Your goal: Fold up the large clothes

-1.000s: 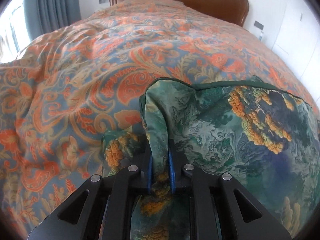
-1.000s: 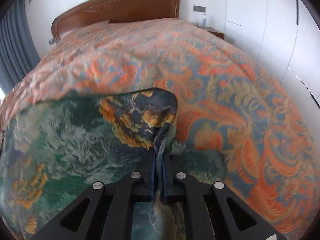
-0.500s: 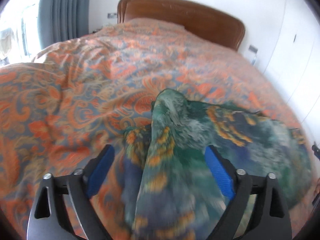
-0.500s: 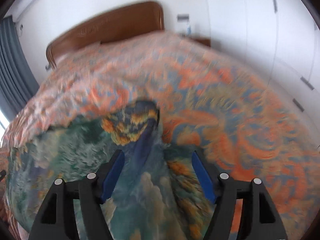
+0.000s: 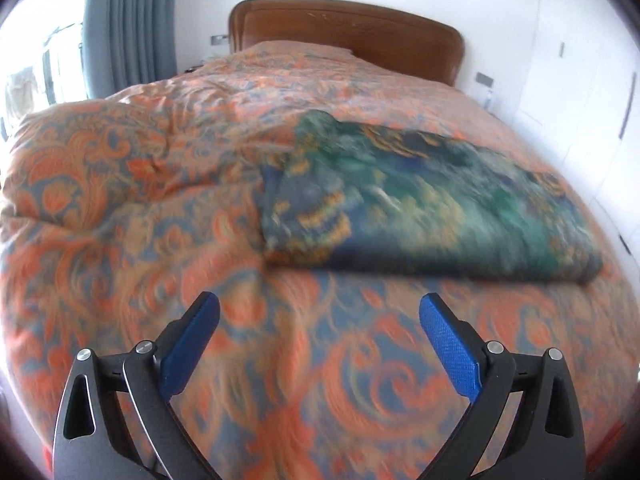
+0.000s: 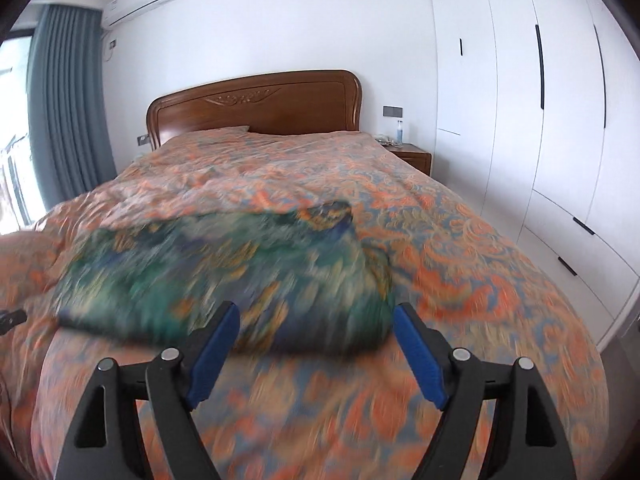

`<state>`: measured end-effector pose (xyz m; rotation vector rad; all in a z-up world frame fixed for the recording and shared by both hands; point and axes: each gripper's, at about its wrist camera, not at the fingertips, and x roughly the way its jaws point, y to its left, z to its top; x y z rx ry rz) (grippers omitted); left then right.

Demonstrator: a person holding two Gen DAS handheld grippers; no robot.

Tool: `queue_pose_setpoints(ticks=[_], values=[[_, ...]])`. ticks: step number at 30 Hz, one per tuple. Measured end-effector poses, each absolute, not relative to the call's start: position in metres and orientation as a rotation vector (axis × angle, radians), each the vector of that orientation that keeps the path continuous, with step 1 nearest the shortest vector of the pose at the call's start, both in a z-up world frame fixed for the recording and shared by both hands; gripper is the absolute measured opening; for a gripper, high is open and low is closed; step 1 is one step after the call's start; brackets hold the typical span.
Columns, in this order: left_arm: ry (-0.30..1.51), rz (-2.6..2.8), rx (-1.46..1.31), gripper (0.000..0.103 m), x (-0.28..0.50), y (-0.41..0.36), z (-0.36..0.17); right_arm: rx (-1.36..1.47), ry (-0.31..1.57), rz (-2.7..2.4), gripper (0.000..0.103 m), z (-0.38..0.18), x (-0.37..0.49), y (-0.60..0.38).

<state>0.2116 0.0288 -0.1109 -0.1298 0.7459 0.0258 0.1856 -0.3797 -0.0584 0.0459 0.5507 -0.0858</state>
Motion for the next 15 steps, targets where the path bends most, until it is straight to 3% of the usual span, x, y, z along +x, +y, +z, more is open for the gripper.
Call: queue_pose_setpoints(ticks=[15], values=[[0.756,-0.235,-0.043,0.101,0.157,-0.029,-0.111,0.054,0.599,-0.057,0.082,-0.081,0.11,-0.336]])
